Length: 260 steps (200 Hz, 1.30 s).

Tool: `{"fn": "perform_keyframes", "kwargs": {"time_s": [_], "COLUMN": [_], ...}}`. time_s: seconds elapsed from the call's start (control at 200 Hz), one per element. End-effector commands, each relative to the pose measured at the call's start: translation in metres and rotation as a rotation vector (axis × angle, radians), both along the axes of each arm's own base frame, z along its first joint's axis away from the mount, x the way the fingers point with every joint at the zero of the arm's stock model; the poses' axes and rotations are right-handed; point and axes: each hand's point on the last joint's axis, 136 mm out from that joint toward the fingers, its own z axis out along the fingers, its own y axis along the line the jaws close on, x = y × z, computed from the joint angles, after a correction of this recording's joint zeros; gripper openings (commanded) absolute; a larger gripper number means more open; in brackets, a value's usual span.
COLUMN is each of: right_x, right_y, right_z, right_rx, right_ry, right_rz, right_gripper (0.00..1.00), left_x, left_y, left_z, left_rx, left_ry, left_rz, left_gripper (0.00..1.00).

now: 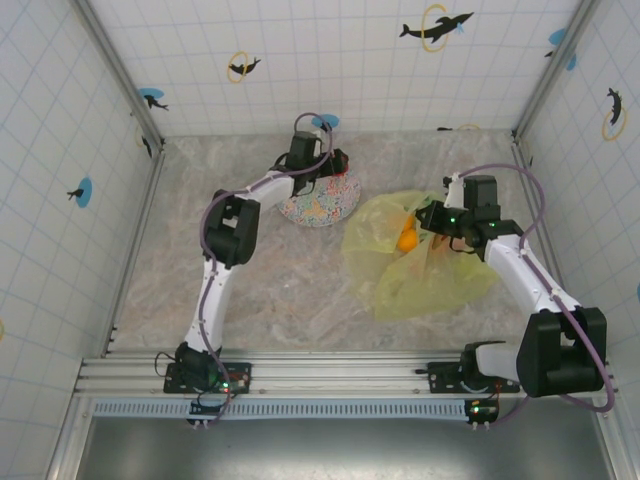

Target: Place the fruits into the plastic bag

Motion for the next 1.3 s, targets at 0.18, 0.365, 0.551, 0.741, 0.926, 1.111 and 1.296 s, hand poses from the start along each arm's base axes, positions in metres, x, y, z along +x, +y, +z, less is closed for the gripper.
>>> {"fn": "perform_keyframes", "kwargs": {"time_s": [0.18,0.365,0.551,0.741,0.926,1.111,1.296], "right_x": [-0.001,-0.001,-0.001,-0.001,-0.002,-0.002,-0.002], "right_y": [0.002,0.002,0.002,0.002,0.002,0.002,0.003], "right_z": [-0.003,-0.003,-0.005,-0.005,-0.004,-0.003,-0.005], "right_rx": [0.010,0.010,0.008,0.007,0.010,0.009,0.013], "right_ry": [-0.009,-0.009,-0.006,-0.005,-0.005,-0.010,-0.006], "right_rz": [0.006,0.005,0.004,0.003,0.001,0.001,0.002], "right_gripper": [0.00,0.00,0.00,0.00,0.00,0.00,0.00], "left_x": [0.015,0.017,0.017,0.014,0.004,-0.030,-0.092], "left_y": [0.003,-0.006,-0.008,-0.009,-0.008,0.000,0.018], "left_z": [-0.013,-0.014,-0.010,0.001,0.039,0.098,0.132], "left_rx": [0.034,0.001,-0.012,-0.009,-0.032,-0.099,-0.193], "left_ry": [0.010,0.005,-0.001,-0.006,-0.041,-0.105,-0.138], "left_rz": [0.033,0.004,-0.006,-0.025,-0.047,-0.077,-0.098], "left_gripper": [0.93,0.85,0.74,0.63,0.56,0.52,0.50]}}
